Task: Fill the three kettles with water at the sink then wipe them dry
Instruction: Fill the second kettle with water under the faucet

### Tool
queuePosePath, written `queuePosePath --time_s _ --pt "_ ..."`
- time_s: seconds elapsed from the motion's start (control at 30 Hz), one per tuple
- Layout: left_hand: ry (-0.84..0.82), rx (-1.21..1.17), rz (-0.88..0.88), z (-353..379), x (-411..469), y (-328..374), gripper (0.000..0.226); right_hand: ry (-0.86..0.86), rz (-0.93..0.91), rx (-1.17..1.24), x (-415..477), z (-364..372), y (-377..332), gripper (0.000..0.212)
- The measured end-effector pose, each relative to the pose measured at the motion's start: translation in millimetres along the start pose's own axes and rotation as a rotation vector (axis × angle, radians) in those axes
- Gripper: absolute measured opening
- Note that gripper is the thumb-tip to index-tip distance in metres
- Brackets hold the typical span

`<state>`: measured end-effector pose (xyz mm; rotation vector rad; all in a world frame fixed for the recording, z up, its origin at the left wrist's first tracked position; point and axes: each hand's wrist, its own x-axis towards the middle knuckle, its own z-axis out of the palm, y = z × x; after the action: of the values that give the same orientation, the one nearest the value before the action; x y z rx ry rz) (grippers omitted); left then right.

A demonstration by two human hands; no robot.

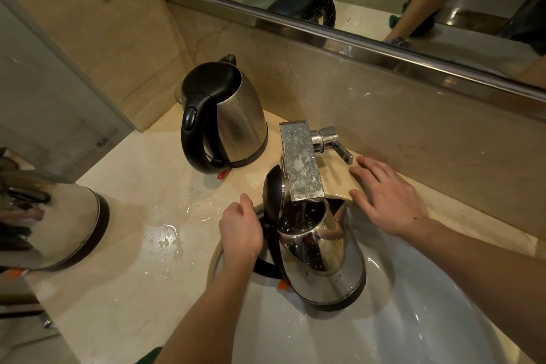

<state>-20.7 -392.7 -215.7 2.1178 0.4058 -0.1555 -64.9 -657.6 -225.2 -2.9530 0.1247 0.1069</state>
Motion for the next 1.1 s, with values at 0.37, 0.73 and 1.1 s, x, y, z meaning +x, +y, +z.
queuePosePath --time_s 0.37,0.73,1.1 --pt "0.001 0.000 0.004 0.0 1.0 -2.3 0.049 0.007 0.003 0.006 0.4 2.1 2.1 0.066" --pt "-0.007 0.009 0.007 -0.7 -0.9 0.6 0.049 0.019 -0.001 0.010 -0.2 1.0 0.8 0.068" --pt "-0.007 0.008 -0.006 -0.3 -0.9 0.7 0.048 0.016 0.000 0.000 -0.1 0.8 0.6 0.067"
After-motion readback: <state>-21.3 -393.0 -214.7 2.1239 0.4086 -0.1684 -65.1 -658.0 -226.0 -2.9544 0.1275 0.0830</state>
